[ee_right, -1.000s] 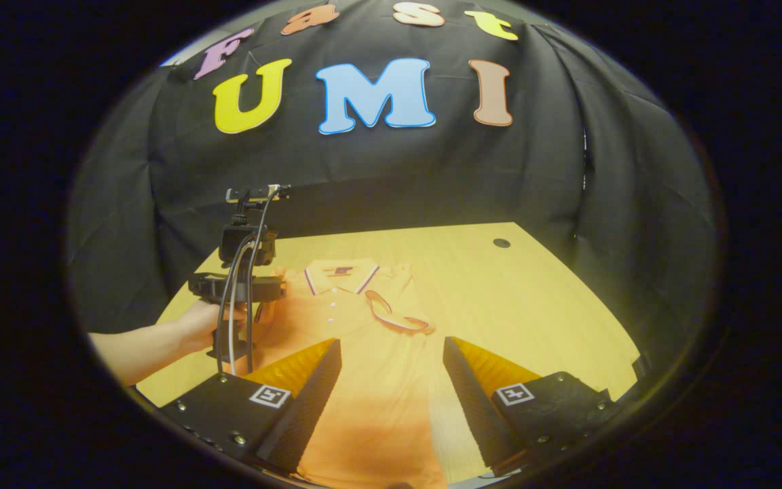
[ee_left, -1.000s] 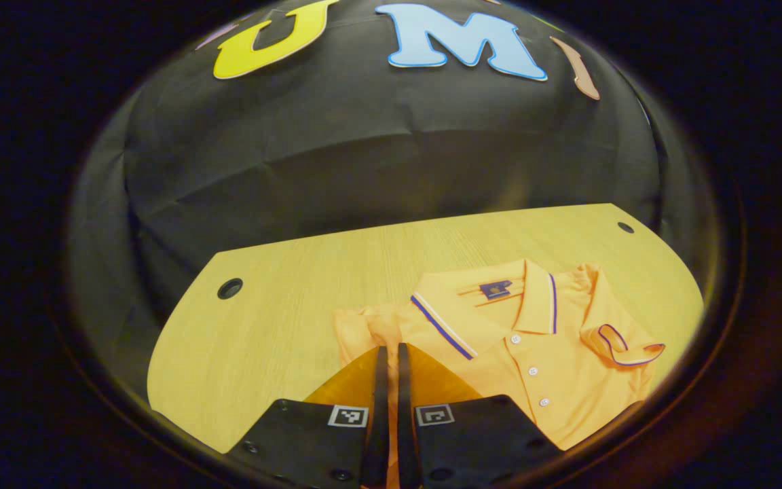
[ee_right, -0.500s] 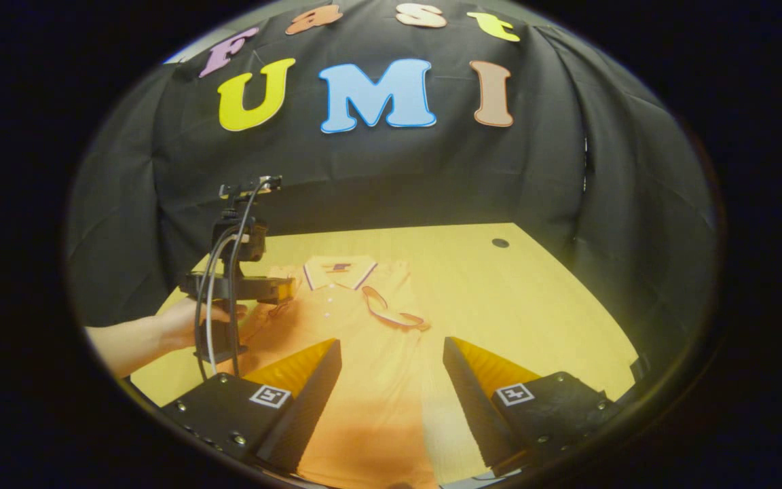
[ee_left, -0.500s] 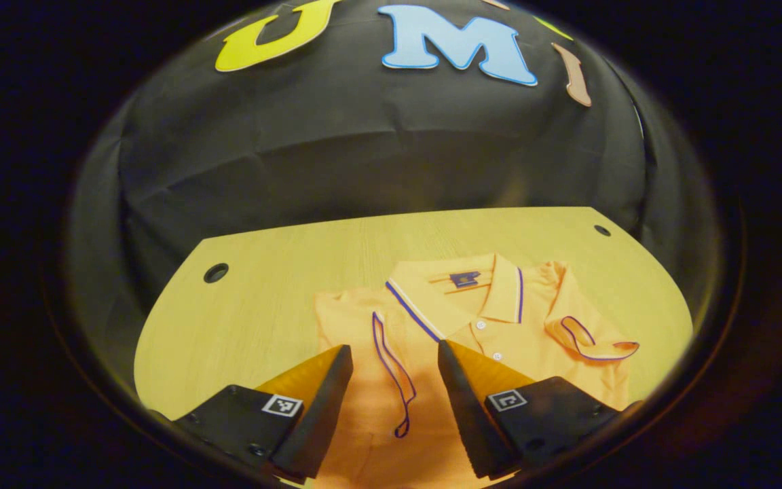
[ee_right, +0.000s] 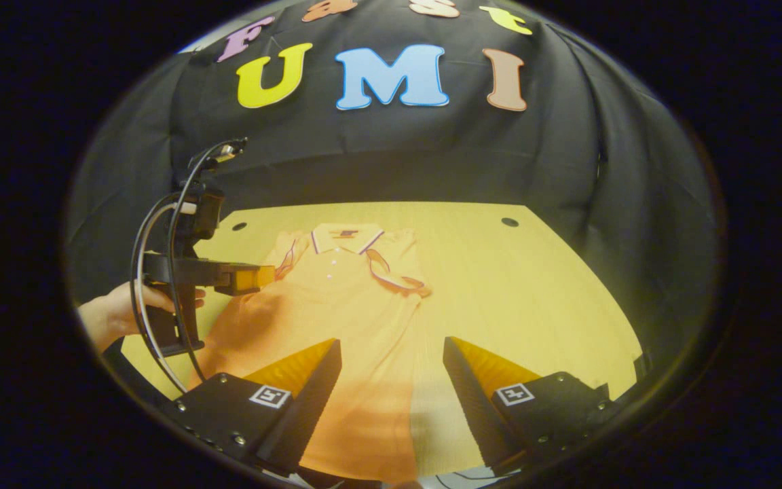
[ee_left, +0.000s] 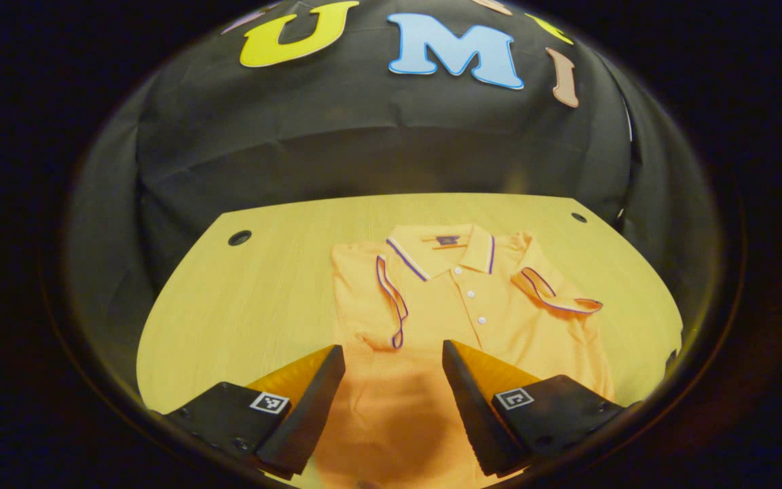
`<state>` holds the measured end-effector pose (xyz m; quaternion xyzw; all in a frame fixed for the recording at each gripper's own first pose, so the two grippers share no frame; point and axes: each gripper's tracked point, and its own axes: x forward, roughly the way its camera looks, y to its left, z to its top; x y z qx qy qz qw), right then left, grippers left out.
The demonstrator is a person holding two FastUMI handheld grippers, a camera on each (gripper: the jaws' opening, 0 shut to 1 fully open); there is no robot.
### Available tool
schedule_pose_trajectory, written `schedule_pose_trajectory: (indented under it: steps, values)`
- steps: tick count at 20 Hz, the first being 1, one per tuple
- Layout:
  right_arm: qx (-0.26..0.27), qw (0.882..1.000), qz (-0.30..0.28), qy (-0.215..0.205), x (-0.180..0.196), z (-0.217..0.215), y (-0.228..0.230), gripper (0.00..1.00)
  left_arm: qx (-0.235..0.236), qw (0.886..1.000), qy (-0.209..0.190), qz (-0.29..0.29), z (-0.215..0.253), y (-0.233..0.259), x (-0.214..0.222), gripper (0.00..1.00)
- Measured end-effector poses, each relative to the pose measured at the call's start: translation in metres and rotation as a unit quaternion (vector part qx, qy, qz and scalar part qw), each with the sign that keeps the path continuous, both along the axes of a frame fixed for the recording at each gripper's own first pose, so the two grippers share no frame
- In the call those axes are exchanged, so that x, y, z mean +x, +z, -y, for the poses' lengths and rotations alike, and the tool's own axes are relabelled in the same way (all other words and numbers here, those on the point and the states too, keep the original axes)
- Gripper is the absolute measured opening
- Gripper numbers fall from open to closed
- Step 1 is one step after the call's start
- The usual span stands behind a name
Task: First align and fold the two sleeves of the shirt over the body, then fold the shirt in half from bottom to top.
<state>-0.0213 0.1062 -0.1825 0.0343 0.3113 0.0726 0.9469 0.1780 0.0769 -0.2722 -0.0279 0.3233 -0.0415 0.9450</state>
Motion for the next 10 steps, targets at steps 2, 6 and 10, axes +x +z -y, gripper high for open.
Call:
schedule_pose_trajectory:
  steps: [2,6,10]
  values:
    - [0.002,1.0,-0.012,0.005,-0.011,-0.001,-0.01,0.94,-0.007,1.0,-0.005,-0.015,0.003,-0.007,-0.03,0.95]
    - [0.003,0.999,-0.039,0.017,-0.028,-0.006,-0.035,0.94,-0.005,0.999,-0.017,-0.035,0.01,-0.02,-0.081,0.94]
    - [-0.002,0.998,-0.059,0.029,-0.053,-0.004,-0.05,0.94,-0.015,0.999,-0.012,-0.045,0.011,-0.022,-0.118,0.95]
